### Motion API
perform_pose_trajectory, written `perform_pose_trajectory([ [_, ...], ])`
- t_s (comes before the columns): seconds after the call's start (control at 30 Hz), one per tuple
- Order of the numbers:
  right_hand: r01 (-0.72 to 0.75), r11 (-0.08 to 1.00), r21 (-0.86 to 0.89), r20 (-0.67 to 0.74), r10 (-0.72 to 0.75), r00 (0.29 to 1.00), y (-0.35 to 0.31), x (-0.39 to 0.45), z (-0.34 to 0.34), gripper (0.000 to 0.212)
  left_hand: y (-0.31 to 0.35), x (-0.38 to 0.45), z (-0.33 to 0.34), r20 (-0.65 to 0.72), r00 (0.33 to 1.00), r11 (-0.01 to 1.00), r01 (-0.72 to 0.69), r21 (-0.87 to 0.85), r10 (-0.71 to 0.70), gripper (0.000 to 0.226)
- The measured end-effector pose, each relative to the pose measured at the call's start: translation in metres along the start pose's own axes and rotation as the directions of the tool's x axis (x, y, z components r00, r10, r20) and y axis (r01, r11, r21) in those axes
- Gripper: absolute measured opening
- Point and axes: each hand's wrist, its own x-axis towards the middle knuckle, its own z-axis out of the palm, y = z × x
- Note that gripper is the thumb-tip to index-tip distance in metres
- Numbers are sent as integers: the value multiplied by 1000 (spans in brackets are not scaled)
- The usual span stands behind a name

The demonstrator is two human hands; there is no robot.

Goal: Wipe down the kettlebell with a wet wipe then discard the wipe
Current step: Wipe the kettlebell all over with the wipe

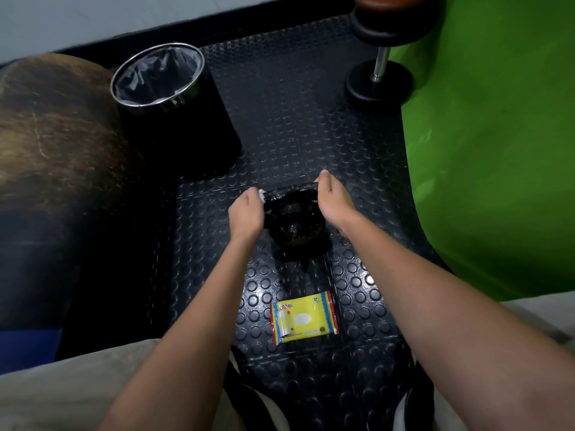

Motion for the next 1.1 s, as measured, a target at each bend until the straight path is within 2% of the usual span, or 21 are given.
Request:
perform_pose_trajectory([
  [0.07, -2, 1000, 2, -7, 2, 1000, 1, 0, -1, 60, 5, -4, 5, -18, 973, 951, -221, 218, 230, 37],
  [0.13, 2, 1000, -11, -19, -3, 1000, 0, 0, 0, 60, 4, -7, 15, -5, 892, 807, -408, 427, 453, 36],
  [0.2, 11, 1000, -29, -27, -12, 1000, -2, 0, 1, 59, -1, -12, 26, -19, 855, 730, -430, 532, 518, 37],
  [0.3, 28, 998, -48, -29, -30, 999, -3, 0, 2, 58, -10, -25, 33, -55, 793, 716, -515, 471, 606, 39],
  [0.4, 30, 998, -52, -13, -31, 999, -2, 0, 3, 58, -24, -25, 26, -79, 754, 733, -600, 321, 652, 35],
  [0.53, 16, 1000, -27, 24, -15, 1000, -2, 1, 2, 60, -31, -19, 28, -239, 804, 838, -534, 116, 545, 32],
  [0.73, 9, 1000, -3, 22, -9, 1000, -1, 2, 3, 60, -30, -19, 32, -298, 884, 922, -387, -32, 361, 29],
  [0.83, 1, 1000, 10, 32, -1, 1000, -1, 2, 3, 60, -26, -20, 27, -235, 960, 946, -212, -245, 154, 28],
  [0.93, 2, 1000, 10, 34, -2, 999, -2, 0, 2, 60, -27, -12, 15, -58, 986, 874, 111, -474, -156, 31],
  [1.0, -2, 1000, 9, 34, 1, 999, -2, 0, 3, 60, -28, -5, 5, 98, 957, 835, 287, -469, -274, 33],
  [1.1, 4, 1000, 2, 20, -4, 1000, -3, 1, 3, 61, -23, 5, -6, 169, 953, 910, 293, -292, -253, 38],
])
